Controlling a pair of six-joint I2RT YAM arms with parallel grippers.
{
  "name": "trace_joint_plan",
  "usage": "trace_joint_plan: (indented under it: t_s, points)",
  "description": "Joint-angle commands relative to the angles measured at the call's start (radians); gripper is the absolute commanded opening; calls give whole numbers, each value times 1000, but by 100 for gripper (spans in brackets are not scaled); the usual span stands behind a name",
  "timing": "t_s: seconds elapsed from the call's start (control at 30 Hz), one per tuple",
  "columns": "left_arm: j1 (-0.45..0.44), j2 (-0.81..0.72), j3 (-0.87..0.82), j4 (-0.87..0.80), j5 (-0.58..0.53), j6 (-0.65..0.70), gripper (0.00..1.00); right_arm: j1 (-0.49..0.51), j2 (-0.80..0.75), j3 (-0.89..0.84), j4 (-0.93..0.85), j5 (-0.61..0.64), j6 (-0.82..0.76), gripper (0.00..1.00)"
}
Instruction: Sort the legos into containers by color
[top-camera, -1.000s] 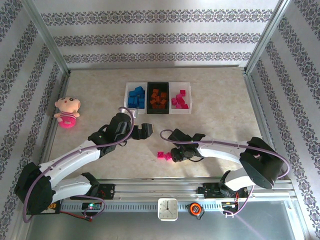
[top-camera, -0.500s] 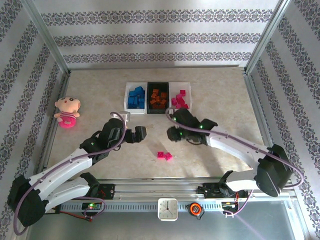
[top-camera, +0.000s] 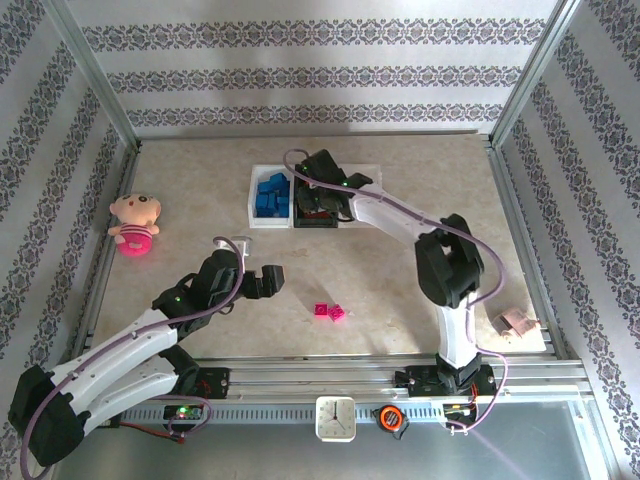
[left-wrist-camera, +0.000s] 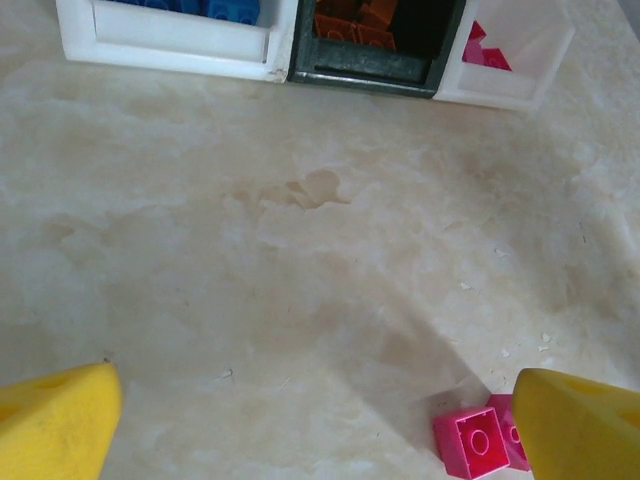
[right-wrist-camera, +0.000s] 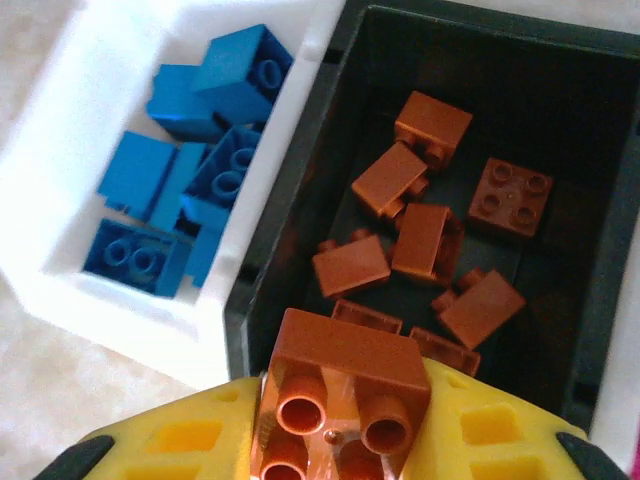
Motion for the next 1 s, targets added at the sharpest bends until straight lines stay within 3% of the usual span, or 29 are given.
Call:
trace_joint_plan:
  t_s: [0.0, 0.2, 0.37, 0.67, 0.97]
  points:
    - [7, -15, -18, -28, 15, -23, 100, -19, 59, 82, -41, 58, -5, 32]
    - [7, -19, -30, -28, 18, -28, 100, -36, 122, 164, -50, 44, 13, 51]
    - [6, -39, -36, -33, -2, -32, 100, -38, 47, 122, -39, 27, 9, 60]
    - [6, -67, -35, -27, -40, -21, 100, -11, -302, -279, 15, -52, -4, 65]
    - [10, -63, -35, -14, -52, -21, 100, 140, -644, -727, -51, -95, -10, 66]
